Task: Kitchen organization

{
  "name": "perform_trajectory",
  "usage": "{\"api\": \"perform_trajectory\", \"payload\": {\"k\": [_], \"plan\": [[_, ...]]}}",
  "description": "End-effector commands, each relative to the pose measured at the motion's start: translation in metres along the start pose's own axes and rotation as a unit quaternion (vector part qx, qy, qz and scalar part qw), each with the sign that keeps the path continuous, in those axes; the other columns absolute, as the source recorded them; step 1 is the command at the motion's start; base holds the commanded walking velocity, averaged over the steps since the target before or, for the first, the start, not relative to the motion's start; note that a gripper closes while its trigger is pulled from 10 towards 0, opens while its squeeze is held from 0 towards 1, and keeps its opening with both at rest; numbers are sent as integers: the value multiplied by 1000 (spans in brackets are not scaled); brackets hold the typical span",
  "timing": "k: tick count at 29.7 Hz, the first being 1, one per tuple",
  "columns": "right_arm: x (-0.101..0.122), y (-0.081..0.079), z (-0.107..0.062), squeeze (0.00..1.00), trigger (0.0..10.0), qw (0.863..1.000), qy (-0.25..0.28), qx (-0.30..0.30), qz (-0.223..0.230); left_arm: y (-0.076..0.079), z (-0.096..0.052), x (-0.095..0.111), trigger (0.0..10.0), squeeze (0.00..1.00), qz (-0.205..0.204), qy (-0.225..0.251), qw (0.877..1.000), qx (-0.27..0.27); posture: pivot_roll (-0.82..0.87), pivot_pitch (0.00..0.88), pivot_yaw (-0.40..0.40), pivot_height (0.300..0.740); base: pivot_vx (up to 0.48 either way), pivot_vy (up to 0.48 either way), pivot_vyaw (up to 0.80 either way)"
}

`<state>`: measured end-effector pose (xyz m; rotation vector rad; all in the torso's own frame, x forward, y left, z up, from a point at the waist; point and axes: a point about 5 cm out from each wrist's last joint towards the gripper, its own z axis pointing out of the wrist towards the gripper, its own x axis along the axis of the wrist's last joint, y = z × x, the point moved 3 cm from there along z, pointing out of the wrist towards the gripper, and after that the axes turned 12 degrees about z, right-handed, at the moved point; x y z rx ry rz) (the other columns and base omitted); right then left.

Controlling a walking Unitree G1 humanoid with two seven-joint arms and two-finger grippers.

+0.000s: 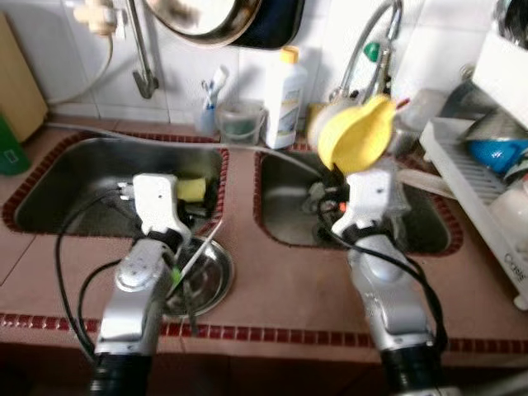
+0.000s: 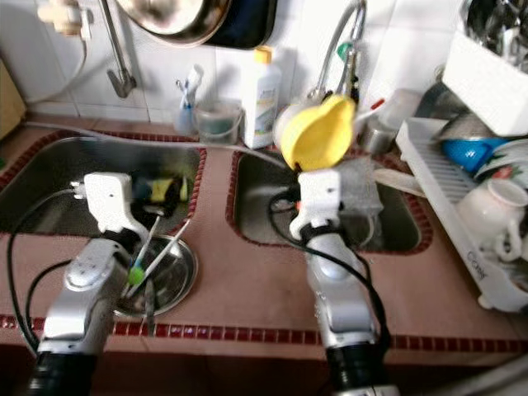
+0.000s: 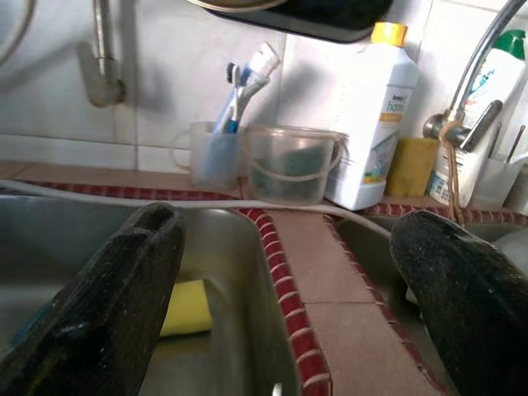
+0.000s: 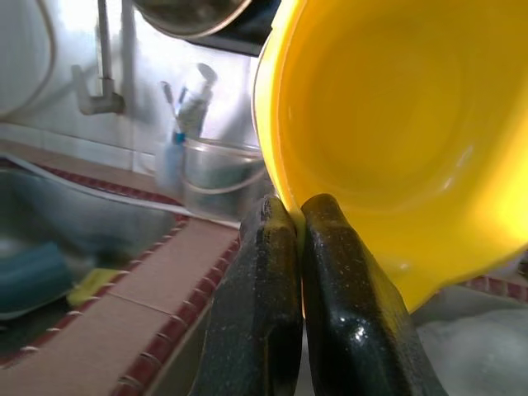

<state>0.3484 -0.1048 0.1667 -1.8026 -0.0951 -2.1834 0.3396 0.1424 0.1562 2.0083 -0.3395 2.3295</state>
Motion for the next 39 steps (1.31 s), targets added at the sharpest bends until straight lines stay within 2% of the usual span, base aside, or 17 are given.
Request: {"api": "perform_trajectory", "payload": {"k": [1,8,39], "plan": [[12,4,2,0,10000,1000,20,-6,-2,5,2,5,10000,0,-1,7,1000,-12,-13,0,-24,740,0,0,0],[13,5,3,0,10000,1000,24,-14,0,5,2,6,10000,0,4,7,1000,-14,-13,0,-16,740,0,0,0],[12,6,0,0,10000,999,27,-24,-1,6,3,7,10000,0,5,6,1000,-26,-15,12,3,740,0,256,0]]}}
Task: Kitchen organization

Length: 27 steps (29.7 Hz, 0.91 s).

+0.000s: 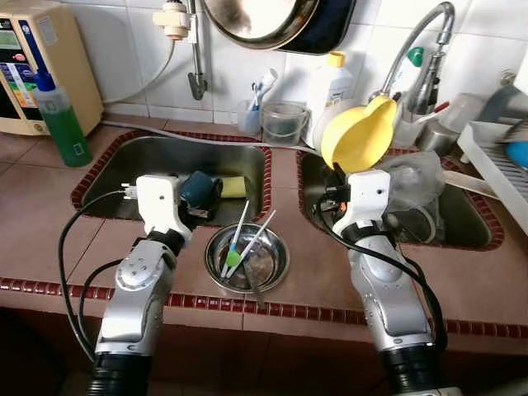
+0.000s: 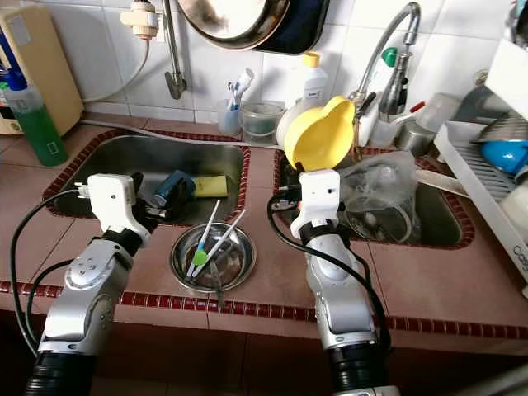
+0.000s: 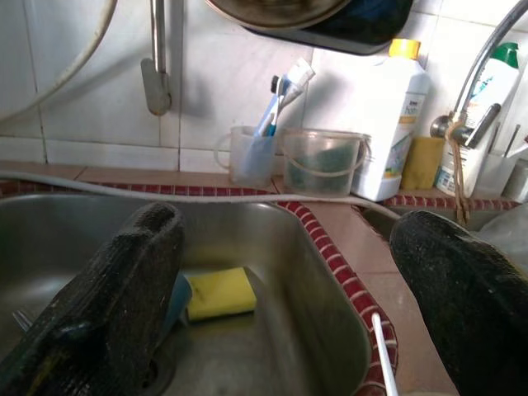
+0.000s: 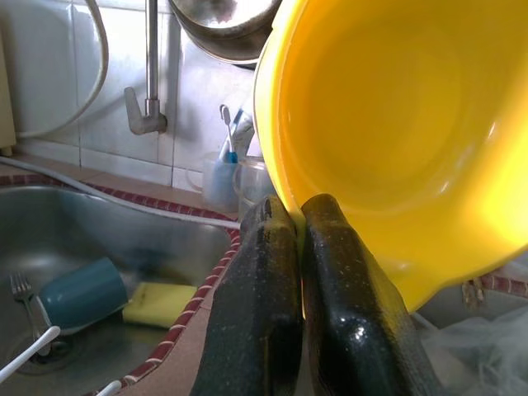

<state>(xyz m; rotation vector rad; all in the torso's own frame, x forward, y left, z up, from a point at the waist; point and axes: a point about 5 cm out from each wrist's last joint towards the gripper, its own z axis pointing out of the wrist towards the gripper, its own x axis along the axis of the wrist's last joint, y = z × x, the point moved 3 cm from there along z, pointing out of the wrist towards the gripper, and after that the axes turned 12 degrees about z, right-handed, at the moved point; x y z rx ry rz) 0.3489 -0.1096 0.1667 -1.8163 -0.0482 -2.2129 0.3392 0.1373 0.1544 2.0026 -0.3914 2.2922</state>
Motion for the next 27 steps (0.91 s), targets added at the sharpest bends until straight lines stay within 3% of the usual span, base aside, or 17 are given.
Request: {"api": "perform_trajectory", "payload": {"k": [1,27], "plan": [[12,1,1,0,10000,1000,22,-2,1,0,2,8,10000,0,3,12,1000,-4,-14,13,4,740,0,266,0],[11,-5,3,0,10000,1000,23,7,4,4,3,9,10000,0,1,13,1000,-15,-11,0,5,740,0,298,0]]}}
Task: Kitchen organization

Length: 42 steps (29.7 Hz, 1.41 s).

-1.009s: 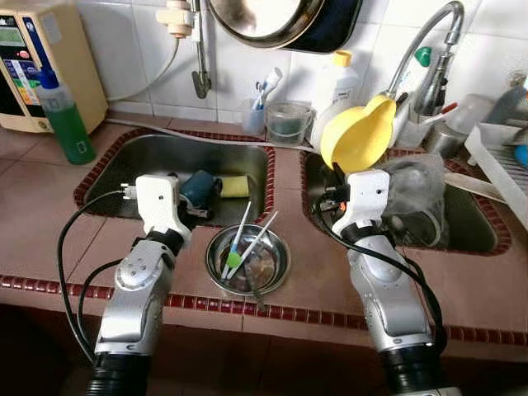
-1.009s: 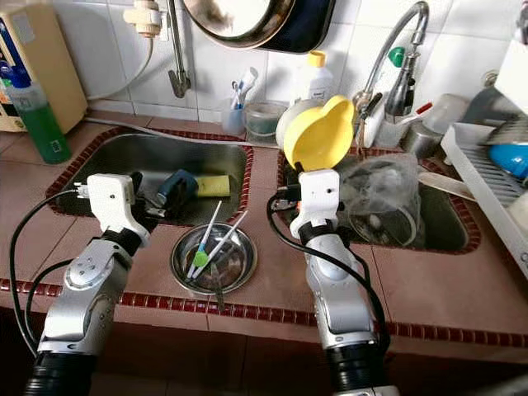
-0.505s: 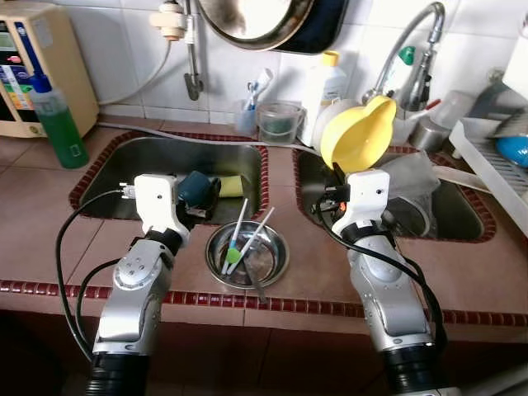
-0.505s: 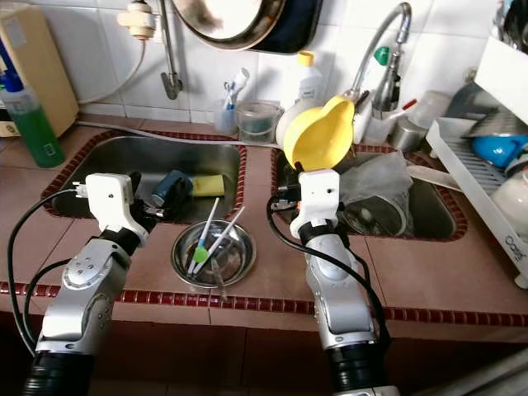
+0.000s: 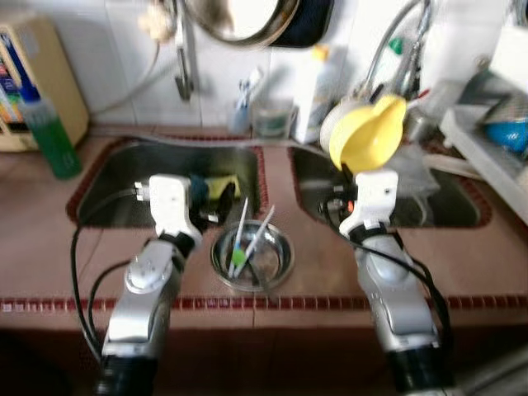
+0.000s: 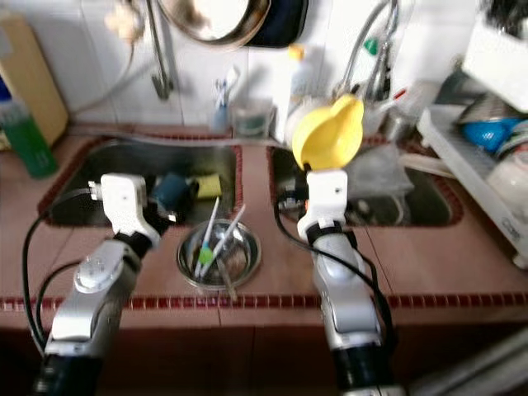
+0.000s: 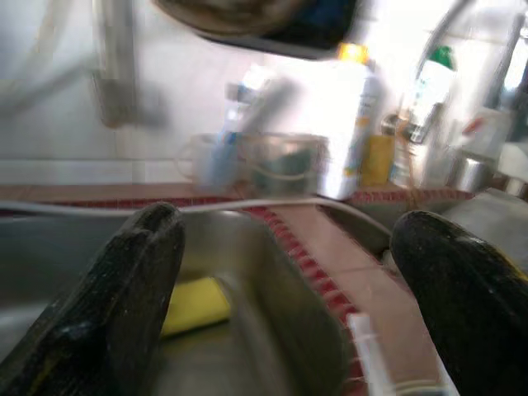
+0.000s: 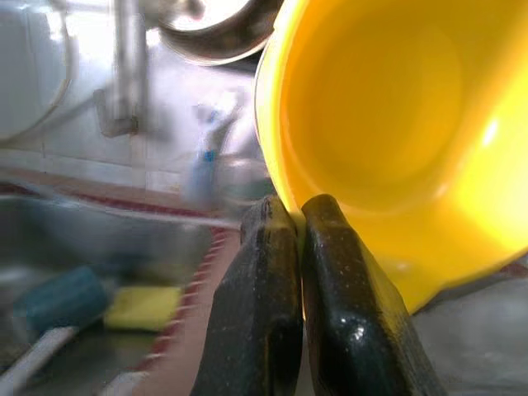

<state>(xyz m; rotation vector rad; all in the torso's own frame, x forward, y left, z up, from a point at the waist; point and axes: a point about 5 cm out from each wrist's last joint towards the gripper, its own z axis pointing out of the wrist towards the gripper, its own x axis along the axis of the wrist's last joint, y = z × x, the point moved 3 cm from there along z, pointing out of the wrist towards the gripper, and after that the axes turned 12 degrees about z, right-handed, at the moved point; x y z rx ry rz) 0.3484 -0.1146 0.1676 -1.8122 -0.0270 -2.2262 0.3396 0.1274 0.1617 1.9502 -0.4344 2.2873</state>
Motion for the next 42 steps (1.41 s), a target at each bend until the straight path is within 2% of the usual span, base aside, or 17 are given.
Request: {"api": "perform_trajectory", "payload": {"k": [1,28,42], "plan": [[9,-10,5,0,10000,1000,18,15,3,-4,-1,1,10000,0,1,0,1000,6,-11,0,4,740,0,311,0],[9,-10,4,0,10000,1000,18,16,4,-3,-1,2,10000,0,-1,2,1000,4,-10,0,5,740,0,315,0],[9,-8,4,0,10000,1000,18,12,5,1,-1,1,10000,0,27,-3,1000,-5,-8,9,8,740,0,0,0]]}}
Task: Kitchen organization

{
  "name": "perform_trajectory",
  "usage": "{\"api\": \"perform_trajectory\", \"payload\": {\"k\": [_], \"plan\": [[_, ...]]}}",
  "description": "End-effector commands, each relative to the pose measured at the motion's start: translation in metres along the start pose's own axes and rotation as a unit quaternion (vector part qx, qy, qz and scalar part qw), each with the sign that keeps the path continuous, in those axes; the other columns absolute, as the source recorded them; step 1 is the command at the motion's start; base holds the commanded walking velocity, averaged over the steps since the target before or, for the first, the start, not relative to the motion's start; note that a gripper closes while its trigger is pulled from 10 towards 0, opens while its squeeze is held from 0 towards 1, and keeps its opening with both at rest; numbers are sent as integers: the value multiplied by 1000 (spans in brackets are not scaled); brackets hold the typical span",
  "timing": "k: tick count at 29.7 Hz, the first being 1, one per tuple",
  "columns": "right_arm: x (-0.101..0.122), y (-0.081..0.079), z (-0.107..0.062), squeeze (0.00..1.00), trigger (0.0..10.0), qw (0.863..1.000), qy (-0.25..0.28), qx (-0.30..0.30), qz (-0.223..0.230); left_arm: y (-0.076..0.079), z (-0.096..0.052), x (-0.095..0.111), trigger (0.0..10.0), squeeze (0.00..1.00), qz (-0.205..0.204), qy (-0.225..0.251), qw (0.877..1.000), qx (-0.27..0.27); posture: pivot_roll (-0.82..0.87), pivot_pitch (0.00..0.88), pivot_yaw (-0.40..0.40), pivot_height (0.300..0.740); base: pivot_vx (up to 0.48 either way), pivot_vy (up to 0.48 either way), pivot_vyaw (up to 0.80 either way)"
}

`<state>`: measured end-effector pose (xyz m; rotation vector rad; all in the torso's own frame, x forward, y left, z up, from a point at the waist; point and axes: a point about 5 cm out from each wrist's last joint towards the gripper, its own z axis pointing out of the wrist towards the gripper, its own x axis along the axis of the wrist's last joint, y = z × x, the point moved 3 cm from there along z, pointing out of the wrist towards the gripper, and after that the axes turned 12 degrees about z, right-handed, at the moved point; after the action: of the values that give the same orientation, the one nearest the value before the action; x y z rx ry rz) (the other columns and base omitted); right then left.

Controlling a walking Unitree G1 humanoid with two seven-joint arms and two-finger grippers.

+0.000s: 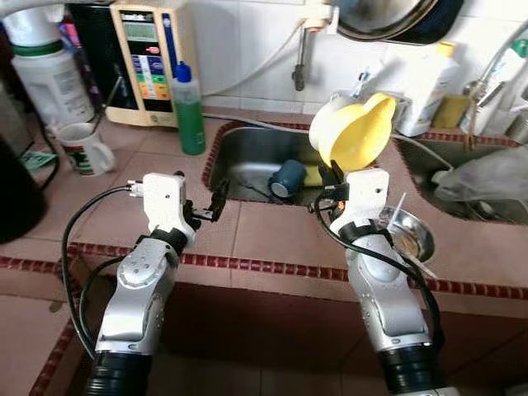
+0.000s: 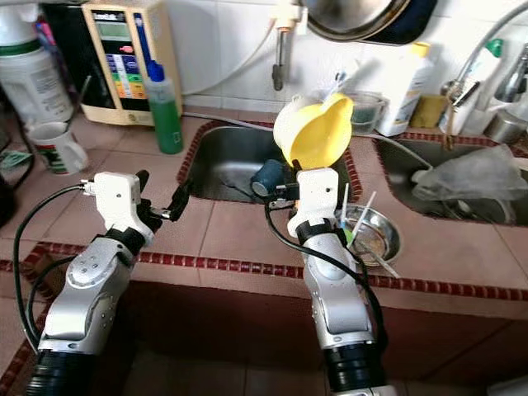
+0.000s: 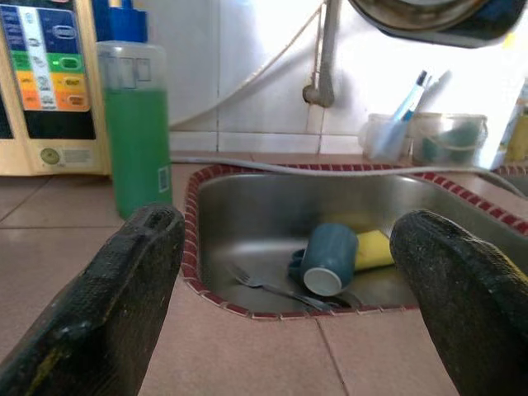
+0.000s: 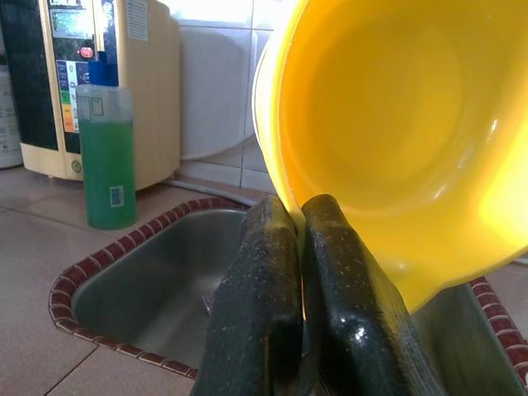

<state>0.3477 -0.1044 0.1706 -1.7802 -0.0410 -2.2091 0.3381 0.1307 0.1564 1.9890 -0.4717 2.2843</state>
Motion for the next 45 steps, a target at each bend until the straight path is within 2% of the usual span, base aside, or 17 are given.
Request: {"api": "perform_trajectory", "payload": {"k": [1,6,28,40,45], "plan": [[8,2,2,0,10000,1000,13,-3,-4,3,2,7,10000,0,12,11,1000,-6,-8,9,8,740,0,0,0],[9,1,3,0,10000,1000,14,-2,-3,2,1,8,10000,0,11,13,1000,-8,-4,10,8,740,97,0,0],[9,1,3,0,10000,1000,12,1,-5,4,1,7,10000,0,6,11,1000,-8,-5,15,3,740,361,0,0],[8,-1,4,0,10000,1000,9,5,-3,3,2,6,10000,0,-6,8,1000,3,-6,7,-2,740,0,0,0],[8,1,5,0,10000,1000,5,5,0,13,0,13,10000,0,24,20,999,-30,-8,2,-6,740,0,0,0]]}}
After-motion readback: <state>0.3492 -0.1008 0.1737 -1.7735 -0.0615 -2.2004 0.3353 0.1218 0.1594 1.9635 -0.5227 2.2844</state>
